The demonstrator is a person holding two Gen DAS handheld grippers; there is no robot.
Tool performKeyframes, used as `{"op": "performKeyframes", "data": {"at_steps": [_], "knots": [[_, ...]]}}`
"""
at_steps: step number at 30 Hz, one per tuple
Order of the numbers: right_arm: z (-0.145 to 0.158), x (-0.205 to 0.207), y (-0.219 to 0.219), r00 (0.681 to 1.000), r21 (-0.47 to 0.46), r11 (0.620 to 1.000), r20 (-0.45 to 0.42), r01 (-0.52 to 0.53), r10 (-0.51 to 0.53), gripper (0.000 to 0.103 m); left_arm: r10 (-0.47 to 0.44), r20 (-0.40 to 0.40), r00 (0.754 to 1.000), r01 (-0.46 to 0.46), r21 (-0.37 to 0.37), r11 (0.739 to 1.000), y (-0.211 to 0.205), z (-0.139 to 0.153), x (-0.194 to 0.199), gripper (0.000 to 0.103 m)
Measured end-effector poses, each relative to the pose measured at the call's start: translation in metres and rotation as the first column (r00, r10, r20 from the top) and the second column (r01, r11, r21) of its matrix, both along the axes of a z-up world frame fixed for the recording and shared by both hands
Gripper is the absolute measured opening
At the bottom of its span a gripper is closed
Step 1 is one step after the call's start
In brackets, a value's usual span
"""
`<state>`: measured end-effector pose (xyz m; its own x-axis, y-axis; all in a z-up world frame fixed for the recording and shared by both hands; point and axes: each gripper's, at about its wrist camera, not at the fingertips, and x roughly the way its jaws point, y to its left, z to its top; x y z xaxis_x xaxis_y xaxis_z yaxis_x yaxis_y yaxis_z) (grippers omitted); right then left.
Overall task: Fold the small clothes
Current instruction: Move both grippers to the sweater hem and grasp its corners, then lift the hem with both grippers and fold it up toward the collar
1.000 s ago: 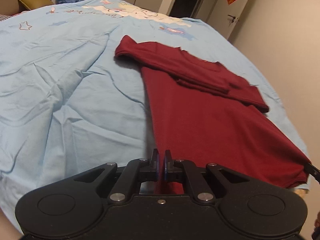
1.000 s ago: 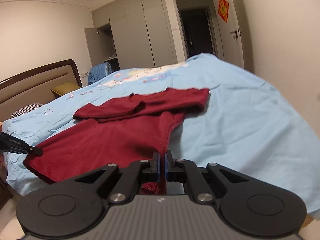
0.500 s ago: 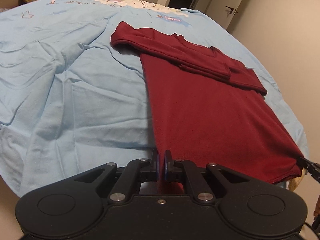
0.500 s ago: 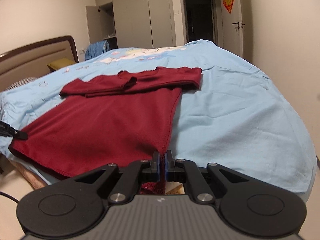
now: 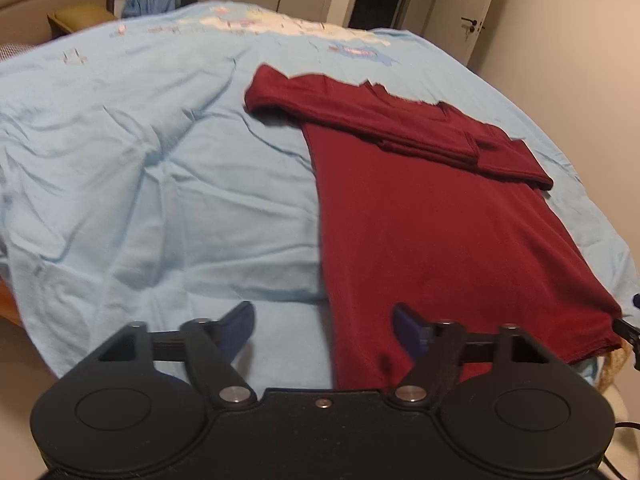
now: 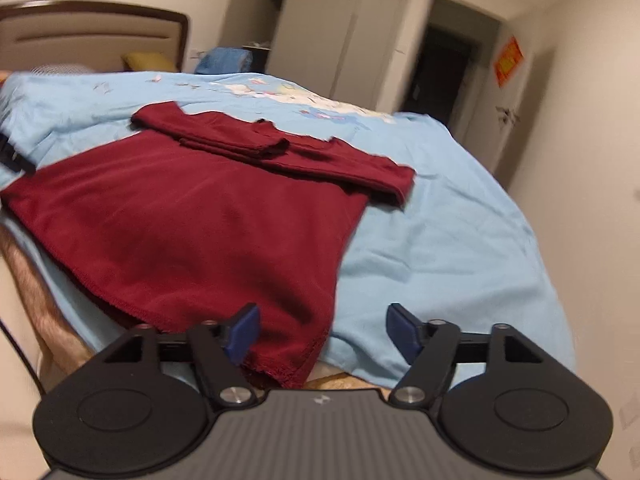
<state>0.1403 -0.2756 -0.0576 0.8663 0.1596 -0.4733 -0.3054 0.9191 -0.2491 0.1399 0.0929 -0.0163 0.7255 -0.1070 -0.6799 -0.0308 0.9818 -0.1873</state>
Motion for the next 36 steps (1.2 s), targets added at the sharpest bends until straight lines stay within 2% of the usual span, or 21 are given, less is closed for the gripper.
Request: {"op": "performKeyframes", "data": {"at_steps": [3, 4, 7, 12, 16, 19, 22, 25, 27, 28, 31, 36], "knots": [[-0.004, -0.006, 0.017, 0.994, -0.123, 0.987, 0.033, -0.102, 0.107, 0.088, -0.012, 0.043, 0.999, 0.011, 0.029, 1.0, -0.007, 0.005, -0.002, 0.094], [-0.006, -0.009, 0.023, 0.988, -0.17, 0.975, 0.036, -0.14, 0.149, 0.088, -0.018, 0.054, 0.998, 0.016, 0.038, 0.999, -0.01, 0.006, -0.002, 0.099], [-0.019, -0.012, 0.043, 0.968, -0.305, 0.922, 0.006, -0.239, 0.252, 0.09, -0.06, 0.083, 0.995, 0.055, 0.065, 0.996, -0.025, 0.006, 0.0, 0.1], [-0.042, -0.006, 0.062, 0.96, -0.47, 0.84, -0.07, -0.271, 0.271, 0.09, -0.173, 0.118, 0.978, 0.159, 0.121, 0.98, -0.057, 0.005, 0.002, 0.1], [-0.052, -0.003, 0.067, 0.964, -0.512, 0.824, -0.034, -0.242, 0.262, 0.09, -0.263, 0.126, 0.956, 0.243, 0.154, 0.958, -0.081, 0.001, 0.004, 0.101], [-0.055, -0.008, 0.068, 0.956, -0.534, 0.811, 0.016, -0.24, 0.293, 0.08, -0.329, 0.118, 0.937, 0.31, 0.153, 0.938, -0.098, -0.006, 0.005, 0.101], [-0.061, -0.018, 0.066, 0.941, -0.583, 0.78, 0.072, -0.229, 0.33, 0.068, -0.385, 0.115, 0.916, 0.366, 0.159, 0.917, -0.113, -0.013, 0.005, 0.101], [-0.062, -0.025, 0.062, 0.924, -0.598, 0.763, 0.095, -0.244, 0.37, 0.044, -0.434, 0.12, 0.893, 0.41, 0.182, 0.894, -0.125, -0.017, 0.002, 0.101], [-0.058, -0.029, 0.062, 0.916, -0.589, 0.765, 0.101, -0.26, 0.389, 0.018, -0.462, 0.127, 0.878, 0.434, 0.199, 0.879, -0.13, -0.019, -0.002, 0.101], [-0.056, -0.03, 0.061, 0.912, -0.58, 0.77, 0.107, -0.266, 0.395, 0.014, -0.475, 0.131, 0.87, 0.445, 0.204, 0.872, -0.132, -0.02, -0.004, 0.101], [-0.046, -0.027, 0.063, 0.912, -0.533, 0.799, 0.115, -0.278, 0.394, 0.008, -0.501, 0.137, 0.854, 0.469, 0.213, 0.857, -0.136, -0.024, -0.01, 0.101], [-0.014, -0.015, 0.06, 0.931, -0.349, 0.895, 0.131, -0.277, 0.34, 0.007, -0.507, 0.129, 0.852, 0.471, 0.235, 0.85, -0.142, -0.032, -0.017, 0.101]]}}
